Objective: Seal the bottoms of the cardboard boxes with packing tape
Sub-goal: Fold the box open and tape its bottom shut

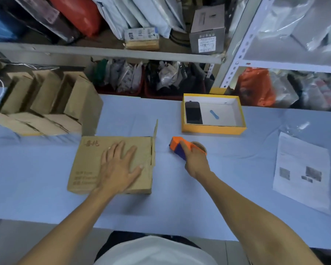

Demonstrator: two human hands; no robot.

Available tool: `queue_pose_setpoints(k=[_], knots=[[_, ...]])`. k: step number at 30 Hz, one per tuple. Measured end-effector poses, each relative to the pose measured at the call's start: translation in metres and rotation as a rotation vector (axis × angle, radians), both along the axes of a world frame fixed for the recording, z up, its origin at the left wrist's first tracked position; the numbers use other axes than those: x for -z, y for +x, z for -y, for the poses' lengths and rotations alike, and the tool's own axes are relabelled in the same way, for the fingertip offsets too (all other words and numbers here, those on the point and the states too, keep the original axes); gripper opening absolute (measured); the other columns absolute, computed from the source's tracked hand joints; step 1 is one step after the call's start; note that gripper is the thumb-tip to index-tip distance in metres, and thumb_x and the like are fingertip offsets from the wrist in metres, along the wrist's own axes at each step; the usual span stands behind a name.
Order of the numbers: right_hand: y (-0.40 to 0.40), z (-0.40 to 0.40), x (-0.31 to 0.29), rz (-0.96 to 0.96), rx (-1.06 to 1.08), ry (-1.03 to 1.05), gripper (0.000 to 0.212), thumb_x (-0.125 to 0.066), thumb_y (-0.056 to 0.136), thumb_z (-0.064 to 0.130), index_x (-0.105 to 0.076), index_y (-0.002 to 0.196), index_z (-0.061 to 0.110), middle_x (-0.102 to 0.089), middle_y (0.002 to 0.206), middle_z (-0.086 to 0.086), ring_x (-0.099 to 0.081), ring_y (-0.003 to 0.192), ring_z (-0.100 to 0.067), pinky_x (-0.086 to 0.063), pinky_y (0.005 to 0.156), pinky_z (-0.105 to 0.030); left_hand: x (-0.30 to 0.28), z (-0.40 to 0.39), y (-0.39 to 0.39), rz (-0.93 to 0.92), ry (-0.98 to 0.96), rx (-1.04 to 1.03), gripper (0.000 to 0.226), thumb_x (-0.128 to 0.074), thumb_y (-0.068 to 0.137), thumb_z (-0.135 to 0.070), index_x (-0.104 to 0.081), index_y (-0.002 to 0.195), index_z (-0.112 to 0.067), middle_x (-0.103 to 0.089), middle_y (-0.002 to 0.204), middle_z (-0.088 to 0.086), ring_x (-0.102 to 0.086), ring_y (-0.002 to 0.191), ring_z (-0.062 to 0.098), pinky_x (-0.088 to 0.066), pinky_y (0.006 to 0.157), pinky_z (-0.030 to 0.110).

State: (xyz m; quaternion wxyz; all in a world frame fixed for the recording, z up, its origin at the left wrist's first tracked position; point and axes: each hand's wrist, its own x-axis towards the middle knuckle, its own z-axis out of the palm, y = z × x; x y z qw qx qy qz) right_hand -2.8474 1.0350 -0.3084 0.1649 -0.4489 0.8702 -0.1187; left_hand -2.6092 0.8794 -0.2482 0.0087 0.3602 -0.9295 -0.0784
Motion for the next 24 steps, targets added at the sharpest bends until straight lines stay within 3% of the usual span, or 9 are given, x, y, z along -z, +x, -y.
queue_pose_setpoints(k=[4, 7, 9, 13, 17, 20, 24], knots=[[-0.001, -0.003, -0.023, 0.172, 0.156, -0.150, 0.062, -0.053, 0.090, 0.021, -0.033, 0.148, 0.029, -0.066, 0.116, -0.007, -0.062, 0.095, -0.031, -0.049, 0.076, -0.033, -0.007, 0.000, -0.007, -0.056, 0.136, -0.079, 0.076, -0.042, 0.074, -0.064, -0.050, 0.141, -0.027, -0.037, 0.153, 0.010, -0.028, 0.142, 0.030, -0.016, 0.118, 0.043], [0.010, -0.010, -0.051, 0.319, 0.142, -0.283, 0.059, -0.055, 0.087, 0.051, -0.040, 0.142, 0.035, -0.064, 0.116, 0.004, -0.062, 0.099, -0.021, -0.049, 0.080, -0.030, -0.015, -0.002, -0.015, -0.331, 0.418, -0.139, 0.055, -0.063, 0.083, -0.026, -0.053, 0.135, -0.013, -0.053, 0.137, 0.008, -0.045, 0.130, 0.026, -0.030, 0.113, 0.037], [0.015, -0.015, -0.069, 0.385, 0.014, -0.324, 0.065, -0.063, 0.080, 0.060, -0.040, 0.138, 0.043, -0.060, 0.118, 0.017, -0.060, 0.100, -0.011, -0.052, 0.083, -0.028, -0.026, -0.008, -0.026, -0.536, 0.640, -0.220, 0.040, -0.062, 0.089, -0.008, -0.057, 0.129, -0.013, -0.062, 0.123, 0.004, -0.057, 0.117, 0.019, -0.042, 0.105, 0.033], [0.022, -0.014, -0.087, 0.260, -0.189, -0.296, 0.074, -0.072, 0.073, 0.061, -0.039, 0.137, 0.043, -0.058, 0.124, 0.018, -0.058, 0.104, -0.011, -0.054, 0.085, -0.031, -0.046, -0.017, -0.046, -0.686, 1.088, -0.330, 0.018, -0.050, 0.100, -0.012, -0.066, 0.107, -0.008, -0.070, 0.104, 0.018, -0.069, 0.094, 0.027, -0.058, 0.076, 0.030], [0.023, -0.008, -0.090, 0.217, -0.233, -0.336, 0.075, -0.073, 0.075, 0.060, -0.040, 0.138, 0.040, -0.057, 0.128, 0.015, -0.056, 0.106, -0.010, -0.055, 0.085, -0.029, -0.047, -0.013, -0.049, -0.707, 1.348, -0.345, 0.035, -0.048, 0.103, -0.023, -0.065, 0.107, 0.007, -0.071, 0.103, 0.021, -0.071, 0.097, 0.031, -0.059, 0.085, 0.040], [0.021, -0.009, -0.090, 0.240, -0.245, -0.368, 0.073, -0.072, 0.074, 0.063, -0.038, 0.136, 0.043, -0.056, 0.127, 0.018, -0.055, 0.106, -0.006, -0.054, 0.082, -0.024, -0.045, -0.012, -0.047, -0.739, 1.424, -0.383, 0.022, -0.053, 0.101, -0.018, -0.067, 0.097, -0.001, -0.071, 0.092, 0.012, -0.070, 0.091, 0.024, -0.058, 0.084, 0.035], [0.020, -0.007, -0.093, 0.284, -0.235, -0.384, 0.073, -0.072, 0.073, 0.064, -0.037, 0.135, 0.045, -0.054, 0.127, 0.022, -0.053, 0.107, 0.000, -0.053, 0.080, -0.019, -0.047, -0.009, -0.047, -0.733, 1.562, -0.411, 0.015, -0.059, 0.098, -0.018, -0.067, 0.105, -0.008, -0.071, 0.099, 0.009, -0.070, 0.092, 0.018, -0.056, 0.077, 0.026]])
